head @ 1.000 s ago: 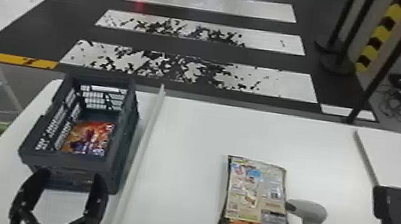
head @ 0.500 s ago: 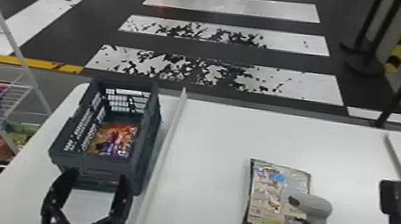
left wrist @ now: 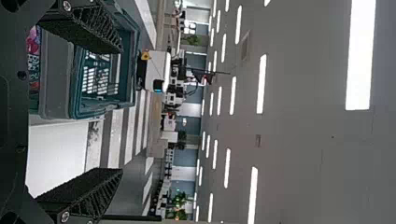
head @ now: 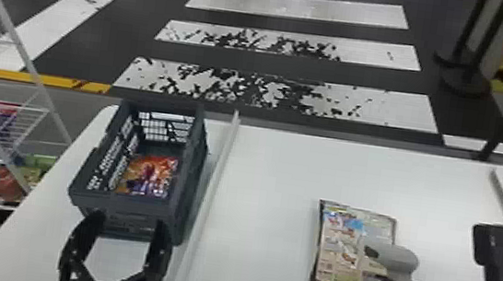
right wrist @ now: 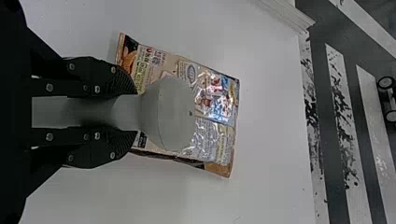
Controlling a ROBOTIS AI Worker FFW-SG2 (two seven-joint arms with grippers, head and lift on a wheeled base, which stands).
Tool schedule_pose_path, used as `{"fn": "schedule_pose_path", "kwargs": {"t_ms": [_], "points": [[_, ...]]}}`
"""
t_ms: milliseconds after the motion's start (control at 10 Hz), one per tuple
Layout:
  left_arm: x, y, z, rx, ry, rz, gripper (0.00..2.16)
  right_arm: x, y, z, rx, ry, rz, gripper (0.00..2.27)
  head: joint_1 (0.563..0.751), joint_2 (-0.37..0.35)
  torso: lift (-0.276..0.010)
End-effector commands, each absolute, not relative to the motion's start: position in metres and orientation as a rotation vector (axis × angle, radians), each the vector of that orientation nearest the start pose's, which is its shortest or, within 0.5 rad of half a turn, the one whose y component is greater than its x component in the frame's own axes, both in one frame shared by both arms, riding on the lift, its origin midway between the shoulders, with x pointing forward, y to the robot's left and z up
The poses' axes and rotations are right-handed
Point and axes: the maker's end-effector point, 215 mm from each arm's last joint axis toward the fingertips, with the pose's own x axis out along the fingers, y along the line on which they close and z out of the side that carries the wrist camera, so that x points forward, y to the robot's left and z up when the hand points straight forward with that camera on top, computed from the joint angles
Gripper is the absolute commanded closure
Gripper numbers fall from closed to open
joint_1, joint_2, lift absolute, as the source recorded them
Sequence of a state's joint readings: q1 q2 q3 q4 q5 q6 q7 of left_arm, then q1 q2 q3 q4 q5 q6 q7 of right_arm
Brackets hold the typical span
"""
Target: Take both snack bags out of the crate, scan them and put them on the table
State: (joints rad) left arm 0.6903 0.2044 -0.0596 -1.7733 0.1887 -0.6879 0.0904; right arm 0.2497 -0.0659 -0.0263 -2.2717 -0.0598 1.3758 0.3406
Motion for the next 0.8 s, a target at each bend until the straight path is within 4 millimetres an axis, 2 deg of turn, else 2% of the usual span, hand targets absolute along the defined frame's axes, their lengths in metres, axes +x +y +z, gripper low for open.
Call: {"fn": "schedule_pose_path", "kwargs": {"t_ms": [0, 400, 700], "points": [[0.344, 0.266, -0.355, -0.062, -0.182, 0.01, 0.09, 0.389, -0.176, -0.462, 0.133, 0.921, 0.321, 2.26, 0.695, 0.143, -0.094], [0.344, 0.267, -0.355, -0.061, -0.182, 0.012, 0.09, 0.39, -0.183, -0.474, 0.129, 0.947, 0.301, 2.26, 0.695, 0.136, -0.094], [0.344, 0.268, -0.354, -0.06, -0.183, 0.013, 0.09, 0.393, -0.185, -0.473, 0.13, 0.939, 0.298, 2.26, 0.695, 0.131, -0.094]]}}
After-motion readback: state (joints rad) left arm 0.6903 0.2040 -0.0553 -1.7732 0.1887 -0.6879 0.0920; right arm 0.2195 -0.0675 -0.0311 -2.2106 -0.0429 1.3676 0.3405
